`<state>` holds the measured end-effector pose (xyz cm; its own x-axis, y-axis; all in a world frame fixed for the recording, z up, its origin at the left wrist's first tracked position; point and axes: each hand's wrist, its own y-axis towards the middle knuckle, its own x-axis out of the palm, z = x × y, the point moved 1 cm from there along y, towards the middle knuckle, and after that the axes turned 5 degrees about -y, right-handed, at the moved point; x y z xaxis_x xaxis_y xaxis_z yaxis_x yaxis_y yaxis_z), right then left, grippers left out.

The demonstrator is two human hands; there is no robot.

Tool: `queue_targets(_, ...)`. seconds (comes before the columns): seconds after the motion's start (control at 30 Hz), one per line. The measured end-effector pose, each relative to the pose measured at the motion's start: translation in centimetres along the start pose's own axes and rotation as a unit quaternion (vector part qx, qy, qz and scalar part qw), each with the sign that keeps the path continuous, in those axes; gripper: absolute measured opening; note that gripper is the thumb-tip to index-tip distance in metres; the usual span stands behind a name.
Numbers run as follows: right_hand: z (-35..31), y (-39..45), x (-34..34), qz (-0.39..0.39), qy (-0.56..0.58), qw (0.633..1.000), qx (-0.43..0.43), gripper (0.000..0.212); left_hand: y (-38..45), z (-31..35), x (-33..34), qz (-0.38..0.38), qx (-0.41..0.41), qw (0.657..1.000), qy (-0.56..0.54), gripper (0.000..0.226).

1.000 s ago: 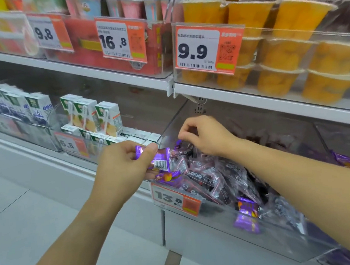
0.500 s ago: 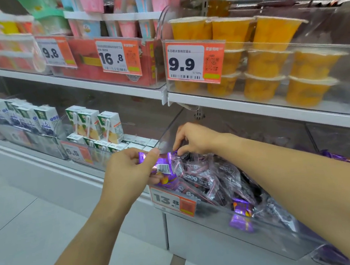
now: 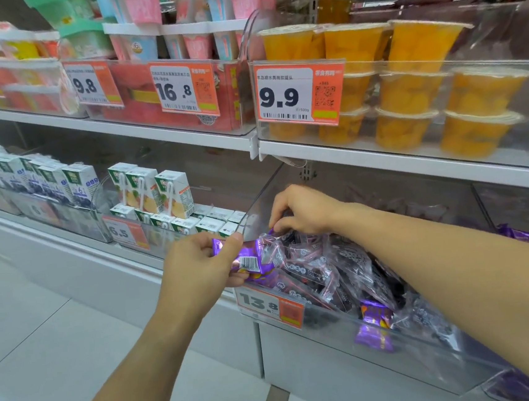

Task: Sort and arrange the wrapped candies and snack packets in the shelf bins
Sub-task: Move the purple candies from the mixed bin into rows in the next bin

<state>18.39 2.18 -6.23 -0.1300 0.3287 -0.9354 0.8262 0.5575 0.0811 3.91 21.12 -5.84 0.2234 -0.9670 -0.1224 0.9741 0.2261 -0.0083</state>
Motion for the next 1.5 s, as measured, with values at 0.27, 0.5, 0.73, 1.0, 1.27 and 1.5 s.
queue_targets(0.27, -3.3, -10.6, -3.3, 0.132, 0.294, 0.938, 0.124, 0.007, -1.0, 1.3, 1.1, 0.001, 0.008, 1.000, -0.023, 0.036)
queue_targets(0.5, -5.1, -22.5, -4.9, 0.211, 0.582, 0.754, 0.221, 0.023, -4.9, 3.6, 5.8, -0.113, 0.007, 0.993, -0.035, 0.023)
queue_targets(0.73, -1.2, -29.3, -4.9, 0.280, 0.639, 0.680, 0.225, 0.056, -9.6, 5.1, 12.9, -0.227, -0.033, 0.969, -0.092, 0.043)
queue_targets(1.0, 0.9, -32.6, -6.0, 0.327, 0.625, 0.689, 0.167, 0.029, -11.4, 4.4, 18.5, -0.285, -0.029, 0.944, -0.163, 0.020)
queue_targets(1.27, 2.3, -34.5, -5.8, 0.310, 0.555, 0.736, 0.233, 0.051, -10.8, 3.6, 20.3, -0.330, 0.245, 0.912, 0.002, 0.046)
queue_targets(1.5, 2.0, -34.5, -4.0, 0.303, 0.586, 0.709, 0.248, 0.063, -11.5, 3.7, 21.2, -0.371, 0.065, 0.917, -0.128, 0.055)
